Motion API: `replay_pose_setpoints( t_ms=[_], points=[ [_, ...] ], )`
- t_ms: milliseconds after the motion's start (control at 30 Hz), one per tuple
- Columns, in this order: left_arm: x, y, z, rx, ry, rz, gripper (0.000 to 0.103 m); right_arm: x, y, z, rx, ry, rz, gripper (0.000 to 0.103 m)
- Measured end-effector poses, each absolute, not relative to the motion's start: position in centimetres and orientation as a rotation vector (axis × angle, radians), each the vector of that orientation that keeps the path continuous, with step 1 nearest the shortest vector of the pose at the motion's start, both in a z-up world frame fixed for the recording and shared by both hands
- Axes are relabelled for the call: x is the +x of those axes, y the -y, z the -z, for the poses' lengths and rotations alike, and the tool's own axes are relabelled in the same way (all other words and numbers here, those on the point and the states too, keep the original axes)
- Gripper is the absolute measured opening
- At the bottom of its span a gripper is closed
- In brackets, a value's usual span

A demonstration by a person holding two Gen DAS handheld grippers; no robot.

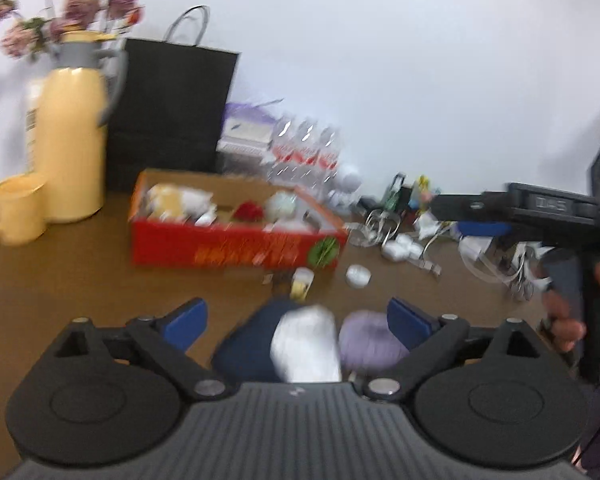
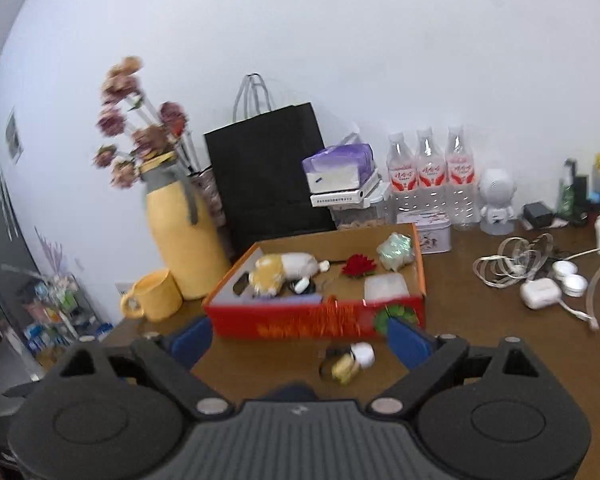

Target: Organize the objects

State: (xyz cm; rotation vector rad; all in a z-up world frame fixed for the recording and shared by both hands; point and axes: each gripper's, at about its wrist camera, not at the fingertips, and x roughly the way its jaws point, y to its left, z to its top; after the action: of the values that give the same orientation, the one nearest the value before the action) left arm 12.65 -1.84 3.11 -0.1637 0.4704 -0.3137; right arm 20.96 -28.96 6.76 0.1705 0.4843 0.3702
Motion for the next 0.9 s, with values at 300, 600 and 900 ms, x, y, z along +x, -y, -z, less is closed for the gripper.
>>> replay_pose_setpoints(
  t_ms=[300, 600, 900],
  points=[
    [7.3, 1.7, -1.7, -0.149, -0.489, 0.275, 0.103, 8.7, 28.7, -4.6, 0.134, -0.315, -0.361, 0.100],
    [8.8, 6.2, 2.0, -0.071, -0.496, 0.340, 0.103, 6.0, 29.0, -2.3, -0.024, -0.357, -0.142, 0.100],
    [18.5, 7.8, 3.3, -0.021, -0.535, 0.354, 0.083, 13.8, 26.4, 3.0, -0.195, -0.470, -0.115, 0.094]
  ],
)
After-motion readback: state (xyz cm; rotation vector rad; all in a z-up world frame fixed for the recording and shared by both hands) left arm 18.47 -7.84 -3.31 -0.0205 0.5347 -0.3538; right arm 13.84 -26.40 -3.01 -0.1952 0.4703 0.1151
